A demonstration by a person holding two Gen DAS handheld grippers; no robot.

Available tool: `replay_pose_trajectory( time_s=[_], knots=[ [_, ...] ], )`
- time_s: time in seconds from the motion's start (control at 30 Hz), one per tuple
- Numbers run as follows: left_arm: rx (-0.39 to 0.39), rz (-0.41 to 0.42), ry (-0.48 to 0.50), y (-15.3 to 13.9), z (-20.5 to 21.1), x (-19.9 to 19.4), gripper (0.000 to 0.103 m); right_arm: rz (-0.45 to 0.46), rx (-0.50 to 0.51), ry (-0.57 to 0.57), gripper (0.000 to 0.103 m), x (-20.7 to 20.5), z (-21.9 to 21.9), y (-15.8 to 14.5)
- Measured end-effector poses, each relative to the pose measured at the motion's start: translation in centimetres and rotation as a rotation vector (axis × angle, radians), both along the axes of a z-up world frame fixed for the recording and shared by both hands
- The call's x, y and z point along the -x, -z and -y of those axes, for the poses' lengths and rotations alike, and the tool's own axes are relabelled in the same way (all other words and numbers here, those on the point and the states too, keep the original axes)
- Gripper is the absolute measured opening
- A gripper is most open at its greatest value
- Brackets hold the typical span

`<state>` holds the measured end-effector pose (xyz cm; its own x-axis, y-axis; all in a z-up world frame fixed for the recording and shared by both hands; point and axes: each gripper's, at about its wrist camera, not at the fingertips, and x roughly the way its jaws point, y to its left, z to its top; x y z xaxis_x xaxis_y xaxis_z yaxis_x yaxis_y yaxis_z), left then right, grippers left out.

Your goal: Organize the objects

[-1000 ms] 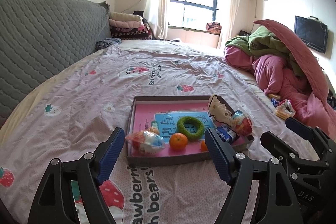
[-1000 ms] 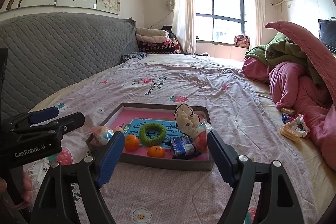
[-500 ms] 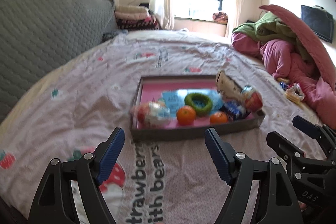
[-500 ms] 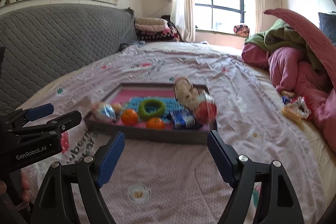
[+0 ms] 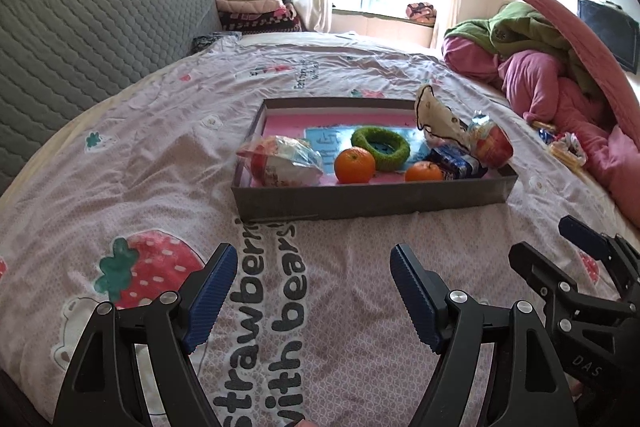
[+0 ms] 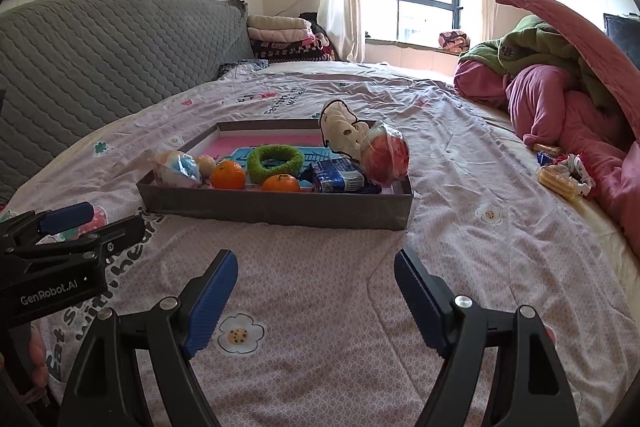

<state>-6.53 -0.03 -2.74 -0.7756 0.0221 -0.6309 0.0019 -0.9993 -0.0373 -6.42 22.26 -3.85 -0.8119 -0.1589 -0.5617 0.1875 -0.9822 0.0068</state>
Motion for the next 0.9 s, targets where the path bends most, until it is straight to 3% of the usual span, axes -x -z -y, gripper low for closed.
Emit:
replay_pose_trajectory(
  time_s=[0.9],
  knots=[
    [0.035,0.015,0.011,1.5,-1.0,0.4,0.080,0.044,-0.003,0.006,0.080,0.9,0.1,1.5]
  ],
)
